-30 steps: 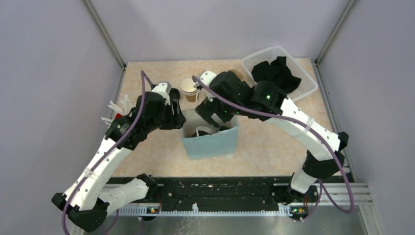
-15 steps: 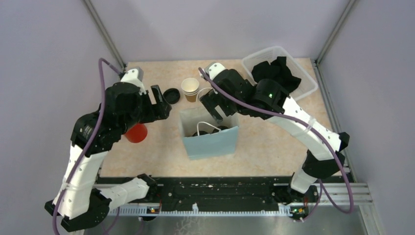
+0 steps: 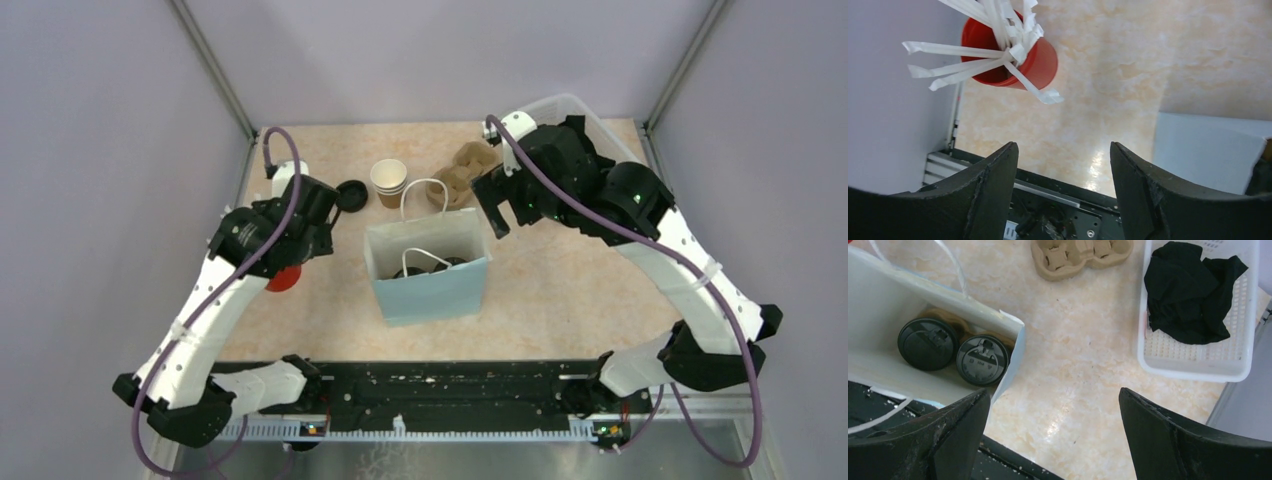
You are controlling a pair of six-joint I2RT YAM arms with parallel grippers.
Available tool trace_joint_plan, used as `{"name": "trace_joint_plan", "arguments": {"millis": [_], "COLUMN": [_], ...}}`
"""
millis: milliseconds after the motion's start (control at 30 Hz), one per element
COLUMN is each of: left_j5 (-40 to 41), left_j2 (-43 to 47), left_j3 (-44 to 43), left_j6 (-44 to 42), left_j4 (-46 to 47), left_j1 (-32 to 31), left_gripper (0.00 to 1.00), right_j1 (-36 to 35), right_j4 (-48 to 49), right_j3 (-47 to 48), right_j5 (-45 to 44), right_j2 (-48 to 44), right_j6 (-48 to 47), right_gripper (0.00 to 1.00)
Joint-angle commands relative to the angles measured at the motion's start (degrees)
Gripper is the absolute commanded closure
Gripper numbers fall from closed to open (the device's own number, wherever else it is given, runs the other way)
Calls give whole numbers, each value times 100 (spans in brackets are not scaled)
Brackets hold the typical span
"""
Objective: Pack the takeout coffee
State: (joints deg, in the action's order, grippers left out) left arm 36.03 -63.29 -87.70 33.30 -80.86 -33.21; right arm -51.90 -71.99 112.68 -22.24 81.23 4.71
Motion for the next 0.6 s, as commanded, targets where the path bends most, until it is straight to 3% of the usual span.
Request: {"name": "trace_joint_plan", "arguments": {"millis": [0,200,567], "left_j5": [870,803,909], "left_j2": [-194,-491,-600], "left_j3": [152,399,621], "left_j6": [-99,-497,-773], "left_j4": [199,702,853], "left_j1": [78,549,793], "left_gripper": [27,37,71], "right_j1": [-13,-13,-14], "right_j4": [207,227,312], "right_j3": [-209,-282,-381], "right_j5": [289,256,204], "right_j2": [-256,-444,-563], "right_j6": [-151,-174,-251], "right_gripper": [1,1,1]}}
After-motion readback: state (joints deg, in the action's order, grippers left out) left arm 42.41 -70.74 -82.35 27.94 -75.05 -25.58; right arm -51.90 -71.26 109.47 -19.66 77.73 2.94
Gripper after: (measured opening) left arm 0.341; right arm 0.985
